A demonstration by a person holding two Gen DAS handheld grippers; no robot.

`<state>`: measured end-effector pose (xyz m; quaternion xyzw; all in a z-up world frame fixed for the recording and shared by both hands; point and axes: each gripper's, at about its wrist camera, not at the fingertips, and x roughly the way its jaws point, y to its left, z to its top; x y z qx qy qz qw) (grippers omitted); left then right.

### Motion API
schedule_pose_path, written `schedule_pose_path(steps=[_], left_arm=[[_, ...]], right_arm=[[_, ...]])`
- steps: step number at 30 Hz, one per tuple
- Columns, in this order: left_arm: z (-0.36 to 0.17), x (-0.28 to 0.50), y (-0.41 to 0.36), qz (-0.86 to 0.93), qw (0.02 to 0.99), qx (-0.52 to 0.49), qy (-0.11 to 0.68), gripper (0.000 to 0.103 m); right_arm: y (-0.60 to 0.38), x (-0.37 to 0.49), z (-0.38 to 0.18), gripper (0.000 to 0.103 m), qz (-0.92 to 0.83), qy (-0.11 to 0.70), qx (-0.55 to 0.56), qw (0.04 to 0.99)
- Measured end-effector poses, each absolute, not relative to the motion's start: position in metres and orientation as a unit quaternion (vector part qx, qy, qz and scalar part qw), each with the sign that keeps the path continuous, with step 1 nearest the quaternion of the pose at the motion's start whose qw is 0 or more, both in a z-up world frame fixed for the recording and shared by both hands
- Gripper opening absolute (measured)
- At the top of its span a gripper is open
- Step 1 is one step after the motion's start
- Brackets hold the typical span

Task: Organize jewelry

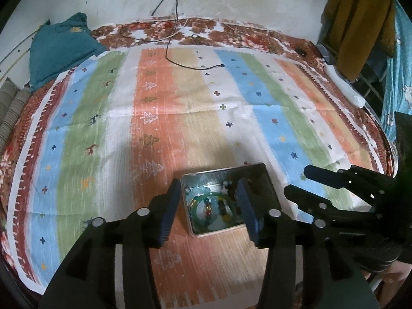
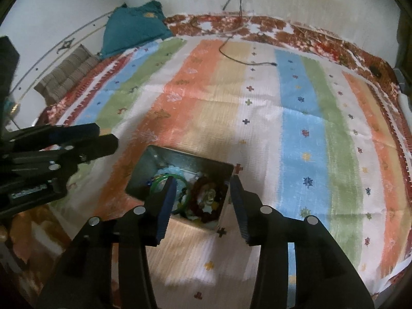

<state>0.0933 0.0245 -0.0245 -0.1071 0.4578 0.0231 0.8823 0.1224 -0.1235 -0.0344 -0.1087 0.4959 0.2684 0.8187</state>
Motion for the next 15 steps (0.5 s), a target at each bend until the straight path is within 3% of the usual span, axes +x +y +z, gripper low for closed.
schedule_pose_path(steps=[11,13,15], left_arm=[[-0.020,0.058,0.020,0.005,0.888,-0.102,0.448,0.065],[-0.020,0.052,0.017,0.008,0.890,-0.095,0.446,0.067],[-0.019,0.047,0.015,0.007,0.892,-0.091,0.443,0.075]], right_arm=[[-0.138,0.103,-0.023,0.059,0.275,0.478,-0.099,0.828],[-0.141,0.098,-0.020,0.062,0.276,0.475,-0.097,0.830],[-0.143,0.093,-0.017,0.070,0.277,0.469,-0.097,0.833]])
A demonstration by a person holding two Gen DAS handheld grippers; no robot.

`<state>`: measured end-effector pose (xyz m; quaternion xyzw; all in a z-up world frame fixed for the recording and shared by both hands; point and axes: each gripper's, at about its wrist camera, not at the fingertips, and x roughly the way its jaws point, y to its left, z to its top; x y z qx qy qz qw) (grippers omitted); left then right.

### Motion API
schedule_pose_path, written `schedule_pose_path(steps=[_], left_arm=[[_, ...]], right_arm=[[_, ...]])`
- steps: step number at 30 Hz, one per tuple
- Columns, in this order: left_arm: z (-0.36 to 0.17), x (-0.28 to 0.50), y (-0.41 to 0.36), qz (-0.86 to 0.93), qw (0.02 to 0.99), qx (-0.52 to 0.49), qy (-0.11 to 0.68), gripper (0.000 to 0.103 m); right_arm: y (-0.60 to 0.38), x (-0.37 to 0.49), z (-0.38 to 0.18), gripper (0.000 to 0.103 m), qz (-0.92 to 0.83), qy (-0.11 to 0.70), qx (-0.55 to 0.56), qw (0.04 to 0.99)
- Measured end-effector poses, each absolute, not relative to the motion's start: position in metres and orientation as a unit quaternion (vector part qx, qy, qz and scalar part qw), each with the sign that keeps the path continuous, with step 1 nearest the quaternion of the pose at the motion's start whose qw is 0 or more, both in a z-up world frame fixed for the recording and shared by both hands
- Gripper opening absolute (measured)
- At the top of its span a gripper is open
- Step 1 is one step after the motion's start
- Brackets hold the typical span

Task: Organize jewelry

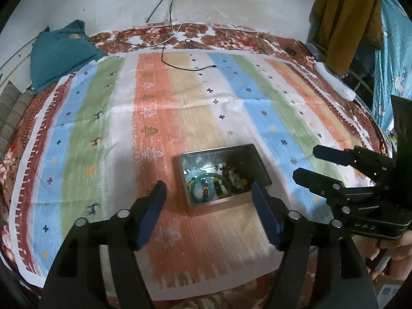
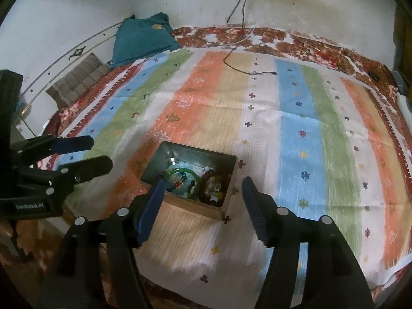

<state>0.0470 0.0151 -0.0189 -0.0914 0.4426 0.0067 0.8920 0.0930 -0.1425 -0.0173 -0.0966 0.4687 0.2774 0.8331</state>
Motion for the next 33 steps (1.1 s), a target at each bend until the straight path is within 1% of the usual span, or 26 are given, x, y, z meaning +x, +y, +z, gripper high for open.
schedule_pose_path(steps=[1,3,4,6,8,13,16,33], left_arm=[[-0.018,0.045,0.015,0.008,0.893,-0.090,0.440,0.077],[-0.018,0.042,0.015,0.011,0.896,-0.088,0.435,0.086],[-0.017,0.040,0.015,0.012,0.897,-0.089,0.432,0.088],[-0.016,0.035,0.013,0.013,0.901,-0.085,0.425,0.094],[-0.015,0.031,0.010,0.013,0.906,-0.077,0.417,0.097],[-0.014,0.025,0.006,0.020,0.913,-0.061,0.402,0.097],[-0.012,0.024,0.005,0.022,0.916,-0.059,0.397,0.097],[-0.001,0.011,-0.003,0.036,0.936,-0.034,0.348,0.097]], right_arm=[[-0.143,0.090,-0.016,0.071,0.277,0.466,-0.097,0.835],[-0.145,0.085,-0.013,0.077,0.279,0.461,-0.096,0.837],[-0.147,0.084,-0.012,0.079,0.281,0.459,-0.092,0.838],[-0.150,0.083,-0.010,0.085,0.281,0.455,-0.087,0.840],[-0.152,0.082,-0.008,0.089,0.280,0.450,-0.083,0.844],[-0.156,0.076,-0.004,0.095,0.280,0.437,-0.080,0.851],[-0.158,0.070,0.000,0.096,0.281,0.428,-0.081,0.855],[-0.163,0.060,0.009,0.097,0.279,0.393,-0.080,0.872]])
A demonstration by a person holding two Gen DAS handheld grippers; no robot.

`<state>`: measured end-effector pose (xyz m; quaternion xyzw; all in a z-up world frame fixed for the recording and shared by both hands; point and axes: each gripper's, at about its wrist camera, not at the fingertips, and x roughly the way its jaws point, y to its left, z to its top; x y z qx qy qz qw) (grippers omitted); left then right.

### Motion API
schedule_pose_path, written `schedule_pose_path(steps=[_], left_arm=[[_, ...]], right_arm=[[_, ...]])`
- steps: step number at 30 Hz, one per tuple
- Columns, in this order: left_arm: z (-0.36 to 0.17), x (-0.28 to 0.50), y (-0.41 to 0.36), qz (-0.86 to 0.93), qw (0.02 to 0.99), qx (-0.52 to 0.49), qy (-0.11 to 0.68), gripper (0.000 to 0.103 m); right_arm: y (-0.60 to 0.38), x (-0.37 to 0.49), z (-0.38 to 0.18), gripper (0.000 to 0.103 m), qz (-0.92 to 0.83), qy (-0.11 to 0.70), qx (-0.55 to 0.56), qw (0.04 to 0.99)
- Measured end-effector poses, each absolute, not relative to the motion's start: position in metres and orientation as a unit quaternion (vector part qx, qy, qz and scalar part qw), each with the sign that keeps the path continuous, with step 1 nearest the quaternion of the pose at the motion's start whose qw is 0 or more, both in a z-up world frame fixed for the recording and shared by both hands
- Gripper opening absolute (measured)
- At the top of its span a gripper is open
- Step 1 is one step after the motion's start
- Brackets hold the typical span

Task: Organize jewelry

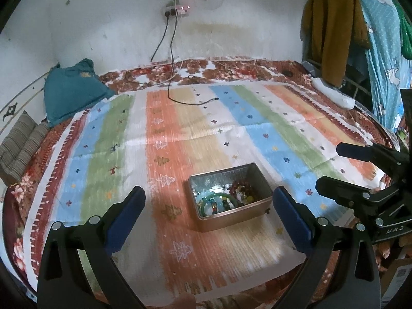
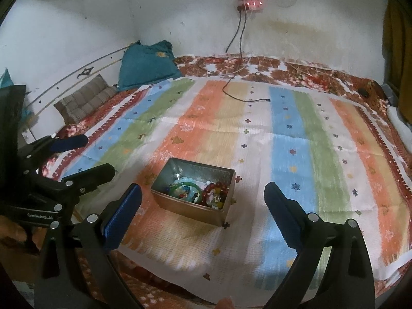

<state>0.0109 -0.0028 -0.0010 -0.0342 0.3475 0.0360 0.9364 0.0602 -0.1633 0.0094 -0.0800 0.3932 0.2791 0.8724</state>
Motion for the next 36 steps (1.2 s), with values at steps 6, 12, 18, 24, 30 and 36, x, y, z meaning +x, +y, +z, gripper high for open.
schedule_pose_path(steps=[6,12,18,24,30,36], left_arm=[[0.001,0.008,-0.005,0.046,0.940,-0.028,0.338,0.097],[0.002,0.008,-0.009,0.039,0.941,-0.019,0.336,0.097],[0.002,0.007,-0.011,0.041,0.942,-0.017,0.333,0.097],[0.004,0.004,-0.006,0.034,0.943,-0.033,0.329,0.097],[0.004,0.004,-0.001,0.029,0.943,-0.042,0.329,0.097],[0.004,0.004,-0.001,0.028,0.943,-0.040,0.329,0.097]], right_arm=[[-0.166,0.058,0.012,0.097,0.288,0.385,-0.071,0.874],[-0.167,0.054,0.015,0.097,0.294,0.377,-0.066,0.876],[-0.167,0.054,0.014,0.097,0.299,0.380,-0.066,0.872],[-0.167,0.052,0.015,0.097,0.301,0.376,-0.065,0.874],[-0.169,0.051,0.017,0.097,0.303,0.370,-0.061,0.876],[-0.169,0.051,0.017,0.097,0.302,0.369,-0.061,0.877]])
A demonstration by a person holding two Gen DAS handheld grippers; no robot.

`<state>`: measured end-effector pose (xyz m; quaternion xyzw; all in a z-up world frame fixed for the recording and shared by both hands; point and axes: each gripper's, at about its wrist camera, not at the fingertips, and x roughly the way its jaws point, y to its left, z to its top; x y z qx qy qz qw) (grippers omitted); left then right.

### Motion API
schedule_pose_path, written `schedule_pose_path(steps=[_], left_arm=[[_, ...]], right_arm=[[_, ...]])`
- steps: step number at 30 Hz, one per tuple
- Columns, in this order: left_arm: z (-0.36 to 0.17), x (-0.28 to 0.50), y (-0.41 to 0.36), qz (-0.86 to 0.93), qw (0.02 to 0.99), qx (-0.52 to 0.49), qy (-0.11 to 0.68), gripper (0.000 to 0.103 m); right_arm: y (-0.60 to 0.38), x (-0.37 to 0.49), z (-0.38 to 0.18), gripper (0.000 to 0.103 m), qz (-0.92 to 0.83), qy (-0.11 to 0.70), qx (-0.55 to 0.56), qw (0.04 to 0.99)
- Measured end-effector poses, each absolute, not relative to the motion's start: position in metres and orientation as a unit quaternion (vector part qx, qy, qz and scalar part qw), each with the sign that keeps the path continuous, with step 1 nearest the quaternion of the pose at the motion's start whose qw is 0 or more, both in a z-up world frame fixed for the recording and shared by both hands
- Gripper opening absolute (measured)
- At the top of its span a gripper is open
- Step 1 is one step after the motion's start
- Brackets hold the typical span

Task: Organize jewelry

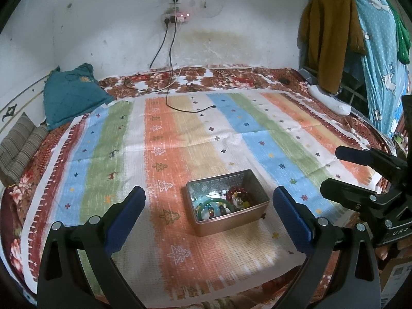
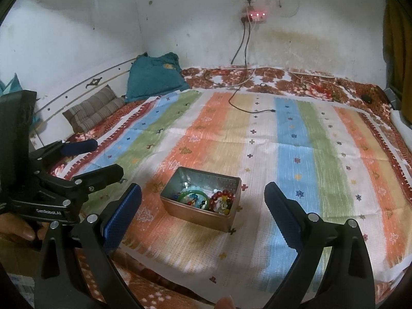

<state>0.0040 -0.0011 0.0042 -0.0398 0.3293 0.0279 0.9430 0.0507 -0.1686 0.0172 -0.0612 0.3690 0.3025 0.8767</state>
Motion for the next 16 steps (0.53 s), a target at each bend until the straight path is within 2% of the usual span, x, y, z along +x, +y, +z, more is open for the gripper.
schedule_pose_path(steps=[16], left_arm=[[0.0093,-0.0002,-0.0036,0.025,0.949,-0.030,0.313,0.097]], right_arm=[[-0.1725,0.0501,0.0213,0.097,0.298,0.362,-0.060,0.881]])
